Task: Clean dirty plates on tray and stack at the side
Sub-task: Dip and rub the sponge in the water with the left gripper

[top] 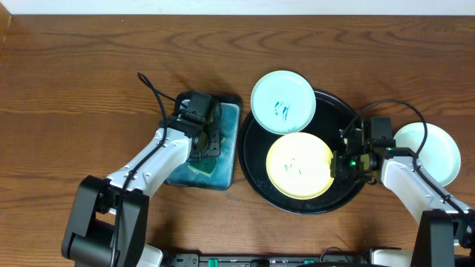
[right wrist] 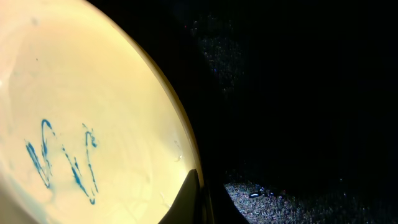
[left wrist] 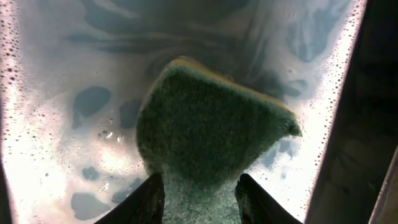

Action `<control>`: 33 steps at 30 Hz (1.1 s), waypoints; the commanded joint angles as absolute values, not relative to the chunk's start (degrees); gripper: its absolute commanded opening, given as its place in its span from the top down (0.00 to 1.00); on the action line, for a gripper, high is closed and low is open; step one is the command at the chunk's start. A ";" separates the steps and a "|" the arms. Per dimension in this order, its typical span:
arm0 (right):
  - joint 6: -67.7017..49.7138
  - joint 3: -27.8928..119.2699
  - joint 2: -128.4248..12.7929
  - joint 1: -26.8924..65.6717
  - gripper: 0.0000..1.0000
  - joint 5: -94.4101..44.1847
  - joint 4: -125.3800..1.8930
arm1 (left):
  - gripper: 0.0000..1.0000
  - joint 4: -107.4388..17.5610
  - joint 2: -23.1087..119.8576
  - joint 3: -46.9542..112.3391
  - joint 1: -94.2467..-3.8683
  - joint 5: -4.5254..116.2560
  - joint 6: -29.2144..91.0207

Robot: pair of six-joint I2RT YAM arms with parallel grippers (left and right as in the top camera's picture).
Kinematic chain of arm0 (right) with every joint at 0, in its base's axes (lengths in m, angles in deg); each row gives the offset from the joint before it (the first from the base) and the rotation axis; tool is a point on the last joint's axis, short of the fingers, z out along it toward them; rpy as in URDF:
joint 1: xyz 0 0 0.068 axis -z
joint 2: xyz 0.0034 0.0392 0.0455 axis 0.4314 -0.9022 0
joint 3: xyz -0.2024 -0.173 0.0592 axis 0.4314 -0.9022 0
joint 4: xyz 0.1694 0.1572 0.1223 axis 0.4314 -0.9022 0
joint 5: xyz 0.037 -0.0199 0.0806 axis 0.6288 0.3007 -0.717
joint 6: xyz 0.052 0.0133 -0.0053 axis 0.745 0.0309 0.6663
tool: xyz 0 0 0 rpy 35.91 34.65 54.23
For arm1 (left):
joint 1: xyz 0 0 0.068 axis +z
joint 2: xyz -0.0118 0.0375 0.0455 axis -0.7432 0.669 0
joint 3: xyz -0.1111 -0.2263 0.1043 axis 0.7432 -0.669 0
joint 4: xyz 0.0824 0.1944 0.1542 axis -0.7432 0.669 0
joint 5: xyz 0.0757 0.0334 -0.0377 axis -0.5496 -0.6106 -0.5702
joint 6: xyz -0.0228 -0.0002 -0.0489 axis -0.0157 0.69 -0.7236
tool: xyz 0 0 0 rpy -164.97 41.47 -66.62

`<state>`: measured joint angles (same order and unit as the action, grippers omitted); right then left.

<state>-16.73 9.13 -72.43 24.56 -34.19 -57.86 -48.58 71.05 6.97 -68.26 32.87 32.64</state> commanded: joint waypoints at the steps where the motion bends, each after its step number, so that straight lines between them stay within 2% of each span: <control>1: -16.12 8.11 -72.58 23.95 0.99 -33.41 -58.32 | 0.61 -48.43 70.46 6.09 -68.06 33.86 32.51; 7: -16.12 8.11 -72.58 23.95 0.99 -33.41 -58.30 | 0.62 -50.17 71.18 3.95 -68.11 33.83 32.53; 12: -16.12 8.11 -72.58 23.95 0.99 -33.41 -58.32 | 0.70 -50.96 71.23 3.36 -68.13 33.83 32.53; 17: -16.12 8.11 -72.58 23.95 0.99 -33.43 -58.34 | 0.70 -51.44 71.29 2.33 -68.13 33.83 32.53; 20: -16.12 8.11 -72.58 23.95 0.99 -33.41 -58.32 | 0.64 -52.69 71.82 1.15 -68.13 33.86 32.33; 24: -16.12 8.11 -72.58 23.95 0.99 -33.41 -58.34 | 0.65 -54.24 72.60 -0.49 -68.13 33.83 32.33; 29: -16.14 8.11 -72.58 23.95 0.99 -33.41 -58.34 | 0.78 -54.63 72.95 -0.57 -68.11 33.86 32.33; 32: -16.14 8.11 -72.58 23.95 0.99 -33.41 -58.37 | 0.91 -54.61 72.95 -0.57 -68.13 33.86 32.33; 33: -16.16 8.11 -72.58 23.95 0.99 -33.41 -58.37 | 0.92 -54.59 72.95 -0.57 -68.11 33.86 32.36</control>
